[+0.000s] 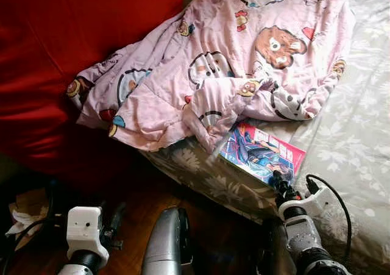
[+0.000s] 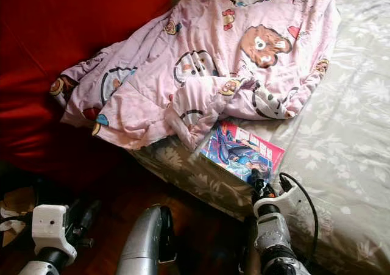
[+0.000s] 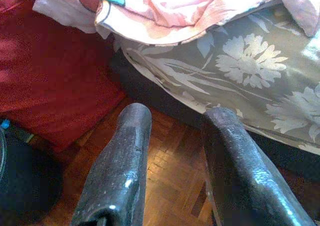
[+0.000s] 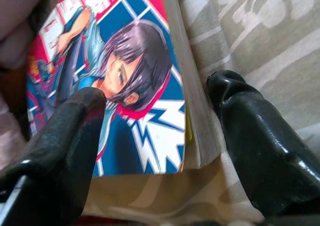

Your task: Clean up the room

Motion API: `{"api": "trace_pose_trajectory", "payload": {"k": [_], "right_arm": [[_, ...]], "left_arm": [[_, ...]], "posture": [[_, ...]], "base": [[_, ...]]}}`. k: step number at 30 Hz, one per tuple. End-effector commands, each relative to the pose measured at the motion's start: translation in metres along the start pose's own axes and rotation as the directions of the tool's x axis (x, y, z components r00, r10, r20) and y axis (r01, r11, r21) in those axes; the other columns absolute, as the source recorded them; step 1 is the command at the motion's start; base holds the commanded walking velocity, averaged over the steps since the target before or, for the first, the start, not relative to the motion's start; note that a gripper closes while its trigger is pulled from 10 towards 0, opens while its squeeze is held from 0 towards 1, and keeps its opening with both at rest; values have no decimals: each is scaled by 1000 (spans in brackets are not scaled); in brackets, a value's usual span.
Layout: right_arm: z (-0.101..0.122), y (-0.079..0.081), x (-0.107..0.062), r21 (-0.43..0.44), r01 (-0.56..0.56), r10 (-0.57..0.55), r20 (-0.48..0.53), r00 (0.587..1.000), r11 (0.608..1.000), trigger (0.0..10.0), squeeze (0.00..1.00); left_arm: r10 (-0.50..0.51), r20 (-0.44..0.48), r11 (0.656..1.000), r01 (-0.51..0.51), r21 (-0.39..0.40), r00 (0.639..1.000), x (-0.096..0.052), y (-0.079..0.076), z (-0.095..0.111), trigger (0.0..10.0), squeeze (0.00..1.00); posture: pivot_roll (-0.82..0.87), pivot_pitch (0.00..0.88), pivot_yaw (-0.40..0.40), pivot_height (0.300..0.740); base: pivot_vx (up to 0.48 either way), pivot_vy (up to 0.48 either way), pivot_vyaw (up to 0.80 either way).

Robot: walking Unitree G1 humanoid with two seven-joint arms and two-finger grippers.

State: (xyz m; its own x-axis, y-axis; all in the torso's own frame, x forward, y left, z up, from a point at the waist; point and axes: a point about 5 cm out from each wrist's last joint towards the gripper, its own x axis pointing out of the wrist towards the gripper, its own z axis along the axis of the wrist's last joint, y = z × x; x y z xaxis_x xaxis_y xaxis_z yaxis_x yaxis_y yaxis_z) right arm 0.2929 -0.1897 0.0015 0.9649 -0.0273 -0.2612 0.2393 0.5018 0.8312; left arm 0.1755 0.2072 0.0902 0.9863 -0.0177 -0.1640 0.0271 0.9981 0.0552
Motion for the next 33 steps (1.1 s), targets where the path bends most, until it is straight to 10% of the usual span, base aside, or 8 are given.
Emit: {"api": "trace_pose_trajectory", "payload": {"k": [1, 9, 10, 11, 33], "right_arm": [[-33, -9, -12, 60, 38, -30, -127, 991, 997, 10000, 0], [-36, -3, -9, 73, 6, 3, -132, 991, 997, 10000, 0], [-34, -2, -8, 76, 0, 10, -127, 992, 997, 2863, 0], [-34, -1, -8, 82, -5, 15, -126, 992, 997, 392, 0], [-37, 7, -5, 76, -44, 54, -131, 990, 996, 0, 0]], "left_arm": [[10, -25, 999, -9, 33, 1000, -5, 3, -1, 10000, 0], [15, -35, 999, -14, 38, 999, -5, 5, -3, 10000, 0], [16, -36, 999, -14, 38, 999, -5, 5, -3, 10000, 0], [16, -37, 999, -14, 39, 999, -5, 5, -3, 10000, 0], [6, -31, 998, -4, 56, 1000, 5, 3, -7, 10000, 0]], "posture": [[306, 298, 146, 589], [303, 299, 148, 589], [303, 297, 147, 589], [303, 297, 147, 589], [278, 238, 138, 589]], "base": [[0, 0, 0], [0, 0, 0], [0, 0, 0], [0, 0, 0], [0, 0, 0]]}}
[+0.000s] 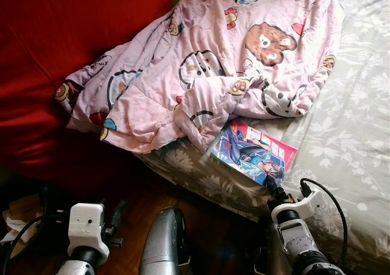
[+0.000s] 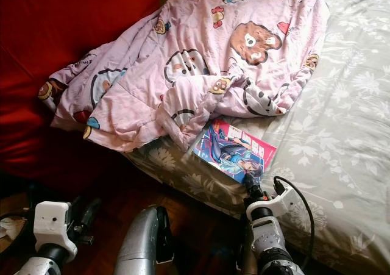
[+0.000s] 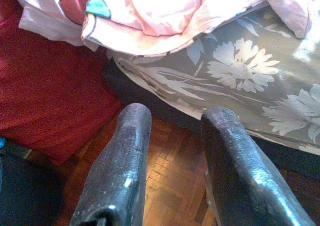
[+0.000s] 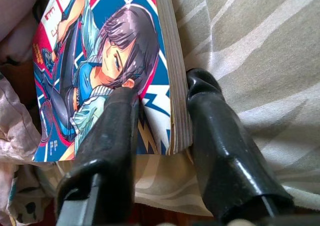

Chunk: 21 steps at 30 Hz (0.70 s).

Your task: Clean up the room

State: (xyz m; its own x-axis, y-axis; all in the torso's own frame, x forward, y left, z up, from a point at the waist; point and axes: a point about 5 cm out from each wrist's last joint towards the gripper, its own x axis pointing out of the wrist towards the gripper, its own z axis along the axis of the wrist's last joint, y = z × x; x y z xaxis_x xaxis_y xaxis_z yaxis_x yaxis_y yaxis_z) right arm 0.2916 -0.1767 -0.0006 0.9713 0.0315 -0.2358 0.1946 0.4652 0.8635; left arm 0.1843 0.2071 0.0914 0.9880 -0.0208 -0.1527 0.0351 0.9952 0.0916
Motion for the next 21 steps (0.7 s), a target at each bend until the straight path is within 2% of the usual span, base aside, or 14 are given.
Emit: {"api": "trace_pose_trajectory", "payload": {"k": [1, 6, 10, 12, 15, 17, 21], "right_arm": [[-23, 2, -2, 32, 2, 1, -89, 996, 999, 0, 0], [-11, 9, 4, -14, -13, 12, -37, 999, 1000, 0, 0], [10, 20, 11, -14, -62, 63, 84, 994, 998, 0, 0], [11, 21, 12, -14, -61, 62, 92, 994, 998, 0, 0], [17, 21, 11, -113, -25, 41, 143, 989, 993, 0, 0], [21, 17, 6, -172, 30, 5, 200, 980, 985, 0, 0], [21, 0, -9, -184, 140, -86, 273, 958, 973, 0, 0]], "left_arm": [[7, -42, 1000, -6, 20, 999, -2, 3, -10, 10000, 0], [10, -29, 1000, -9, 20, 1000, 7, 2, -9, 10000, 0], [19, 0, 999, -19, 31, 1000, 17, 4, -6, 10000, 0], [21, 2, 999, -21, 31, 1000, 21, 4, -7, 10000, 0], [27, 13, 999, -27, 30, 1000, 28, 5, -7, 10000, 0], [32, 24, 999, -33, 29, 999, 35, 6, -8, 10000, 0], [44, 43, 999, -45, 27, 998, 41, 8, -7, 10000, 0]], "posture": [[275, 234, 137, 589], [265, 209, 134, 589], [245, 165, 124, 589], [242, 157, 123, 589], [214, 122, 115, 589], [196, 94, 110, 589], [182, 61, 106, 589]], "base": [[0, 0, 0], [0, 0, 0], [0, 0, 0], [0, 0, 0], [0, 0, 0], [0, 0, 0], [0, 0, 0]]}}
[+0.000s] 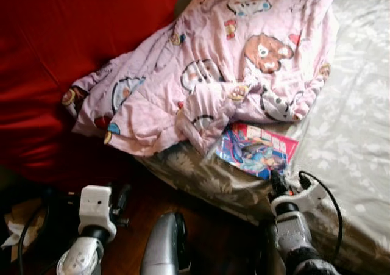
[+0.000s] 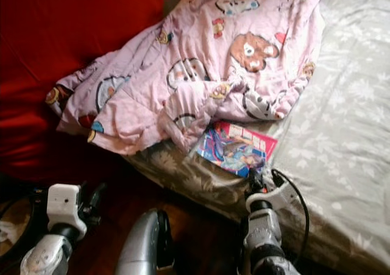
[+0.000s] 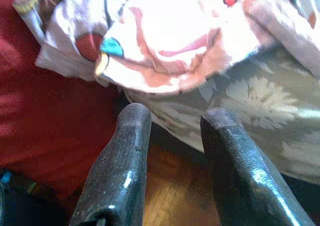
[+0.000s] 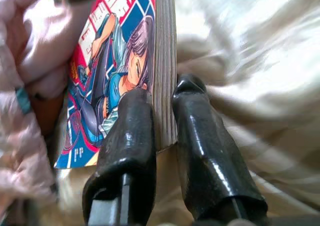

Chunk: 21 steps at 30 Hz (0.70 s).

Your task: Clean up the room

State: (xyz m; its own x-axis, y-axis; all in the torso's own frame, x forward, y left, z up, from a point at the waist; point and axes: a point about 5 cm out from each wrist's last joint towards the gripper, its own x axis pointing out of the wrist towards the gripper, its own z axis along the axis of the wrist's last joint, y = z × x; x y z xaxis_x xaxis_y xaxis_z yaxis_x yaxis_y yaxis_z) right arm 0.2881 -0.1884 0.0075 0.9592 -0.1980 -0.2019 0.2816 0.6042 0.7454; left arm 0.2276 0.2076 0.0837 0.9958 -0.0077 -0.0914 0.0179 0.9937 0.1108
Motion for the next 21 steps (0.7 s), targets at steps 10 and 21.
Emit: {"api": "trace_pose_trajectory", "payload": {"k": [10, 21], "right_arm": [[-5, -63, -38, 80, 441, -445, 38, 895, 894, 0, 0], [-36, -62, -43, 70, 424, -397, -240, 886, 903, 0, 0]], "left_arm": [[26, -1, 1000, -26, 17, 1000, 4, 6, -10, 10000, 0], [35, 12, 999, -35, 17, 999, 4, 6, -12, 10000, 0]], "posture": [[150, 2, 103, 589], [154, 0, 93, 589]], "base": [[0, 0, 0], [0, 0, 0]]}}
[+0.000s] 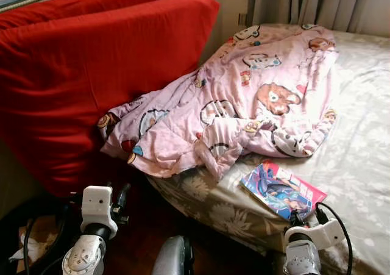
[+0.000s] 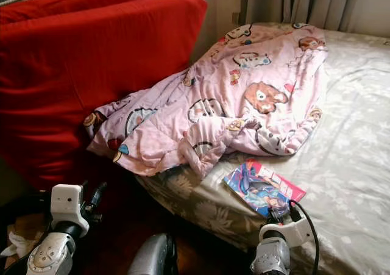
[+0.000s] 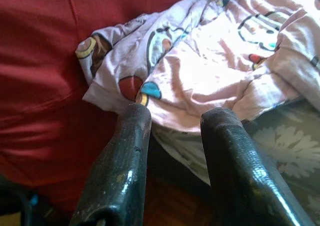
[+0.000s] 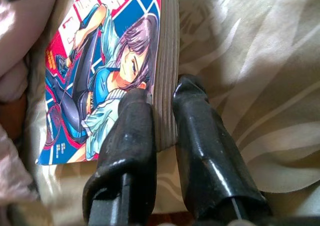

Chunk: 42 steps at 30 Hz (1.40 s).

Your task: Clean up the room

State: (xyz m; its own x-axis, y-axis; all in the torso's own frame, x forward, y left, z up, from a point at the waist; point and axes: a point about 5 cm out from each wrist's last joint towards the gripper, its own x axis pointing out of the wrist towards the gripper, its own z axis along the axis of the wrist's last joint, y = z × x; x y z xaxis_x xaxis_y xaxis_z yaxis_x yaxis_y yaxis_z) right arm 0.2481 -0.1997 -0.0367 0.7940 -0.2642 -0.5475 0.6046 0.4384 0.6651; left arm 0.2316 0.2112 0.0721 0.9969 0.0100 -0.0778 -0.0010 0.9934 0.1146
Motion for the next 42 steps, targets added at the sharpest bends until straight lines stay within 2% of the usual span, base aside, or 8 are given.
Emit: {"api": "trace_pose_trajectory", "payload": {"k": [1, 4, 7, 10, 15, 18, 23, 42], "right_arm": [[-21, -13, -8, -42, 19, -23, -106, 994, 999, 0, 0], [-25, -11, -8, -73, -10, -1, -154, 988, 997, 0, 0], [-26, -9, -7, -97, -35, 17, -173, 985, 995, 10000, 0], [-25, -4, -5, -104, -57, 37, -179, 983, 993, 10000, 1000], [-23, 5, -3, -107, -108, 87, -182, 979, 988, 6235, 867], [-22, 6, -2, -105, -108, 88, -180, 980, 989, 10000, 0], [-22, 7, -2, -101, -117, 97, -183, 978, 988, 0, 0], [-2, 27, 4, -227, -193, 185, -56, 981, 955, 0, 0]], "left_arm": [[16, 0, 1000, -16, 14, 1000, -1, 3, -1, 10000, 0], [15, -1, 1000, -15, 13, 1000, -2, 2, -1, 10000, 0], [16, -3, 1000, -16, 12, 1000, -3, 2, -3, 10000, 0], [17, -7, 1000, -17, 12, 1000, -4, 2, -5, 10000, 0], [17, -10, 1000, -17, 12, 1000, -4, 2, -5, 10000, 0], [17, -11, 1000, -17, 12, 1000, -5, 2, -6, 10000, 0], [17, -14, 1000, -17, 12, 1000, -5, 1, -6, 10000, 0], [24, -23, 1000, -23, 14, 999, 0, 2, -10, 10000, 0]], "posture": [[157, 5, 93, 589], [156, 15, 91, 589], [157, 16, 91, 589], [159, 18, 89, 589], [159, 19, 89, 589], [159, 19, 89, 589], [161, 20, 90, 589], [144, 0, 87, 589]], "base": [[0, 0, 0], [0, 0, 0], [0, 0, 0], [0, 0, 0], [0, 0, 0], [0, 0, 0], [0, 0, 0], [0, 0, 0]]}}
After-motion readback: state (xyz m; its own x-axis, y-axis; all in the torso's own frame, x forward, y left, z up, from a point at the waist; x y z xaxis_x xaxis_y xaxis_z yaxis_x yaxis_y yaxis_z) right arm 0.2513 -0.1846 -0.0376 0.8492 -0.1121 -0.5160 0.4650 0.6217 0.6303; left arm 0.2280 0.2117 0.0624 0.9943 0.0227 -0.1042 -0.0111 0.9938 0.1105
